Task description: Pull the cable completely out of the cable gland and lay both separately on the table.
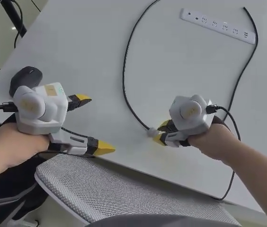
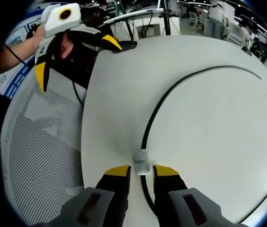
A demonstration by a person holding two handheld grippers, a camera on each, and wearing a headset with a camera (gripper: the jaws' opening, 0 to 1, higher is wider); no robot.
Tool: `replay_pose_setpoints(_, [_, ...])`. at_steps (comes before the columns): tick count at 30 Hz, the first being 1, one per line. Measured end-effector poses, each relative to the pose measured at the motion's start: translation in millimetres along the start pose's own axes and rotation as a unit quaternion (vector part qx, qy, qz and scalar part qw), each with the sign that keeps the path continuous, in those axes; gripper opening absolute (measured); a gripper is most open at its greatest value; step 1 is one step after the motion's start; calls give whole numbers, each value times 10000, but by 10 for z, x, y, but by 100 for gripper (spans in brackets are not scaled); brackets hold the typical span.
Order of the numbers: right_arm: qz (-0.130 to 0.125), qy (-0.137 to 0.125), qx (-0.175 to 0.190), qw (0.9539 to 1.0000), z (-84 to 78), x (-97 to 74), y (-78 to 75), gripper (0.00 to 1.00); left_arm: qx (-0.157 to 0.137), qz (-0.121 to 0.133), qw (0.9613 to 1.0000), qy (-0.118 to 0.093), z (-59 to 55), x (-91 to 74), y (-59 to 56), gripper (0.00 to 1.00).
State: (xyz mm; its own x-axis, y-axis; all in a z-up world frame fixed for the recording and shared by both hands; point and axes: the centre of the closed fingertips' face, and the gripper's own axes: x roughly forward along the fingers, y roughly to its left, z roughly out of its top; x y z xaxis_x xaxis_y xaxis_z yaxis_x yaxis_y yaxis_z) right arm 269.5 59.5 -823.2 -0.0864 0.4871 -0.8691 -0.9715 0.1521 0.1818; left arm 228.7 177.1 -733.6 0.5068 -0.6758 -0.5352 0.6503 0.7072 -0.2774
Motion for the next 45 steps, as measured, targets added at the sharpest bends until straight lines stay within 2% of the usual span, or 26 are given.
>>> replay_pose_setpoints(5, [-29,43,-79,10000,-2,6,-9,9,11,-7,10000,25,-17,2,-4,93])
replay_pose_setpoints(12, [-17,54,-20,10000,-1,14,-7,8,8,-40,10000,60,-33,7,-14,91])
replay_pose_setpoints(17, [-26,76,185,9998,-1,12,-9,8,5,-57,10000,24,4,6,-23,91])
replay_pose_setpoints(21, [-54,45,156,9999,25,-18,-3,7,29,-77,10000,-13,46,5,-34,90])
replay_pose_setpoints(23, [-90,20,-1,10000,43,-41,2,7,46,-102,9999,-8,59,11,-44,89])
replay_pose_setpoints(27, [-82,26,66,9999,82,-97,7,7,124,-167,9998,48,86,35,-73,89])
replay_pose_setpoints(34, [-72,-6,-13,10000,229,-271,63,7,331,-320,9989,-8,279,91,-140,88])
replay_pose_setpoints(39, [-38,-48,-92,9999,318,-420,114,7,492,-459,9977,23,368,147,-213,86])
replay_pose_setpoints(41, [-78,-51,-369,9993,352,-485,127,6,576,-517,9970,16,407,170,-256,85])
replay_pose_setpoints(45, [-68,-35,-434,9990,394,-625,190,6,727,-640,9953,28,484,215,-337,85])
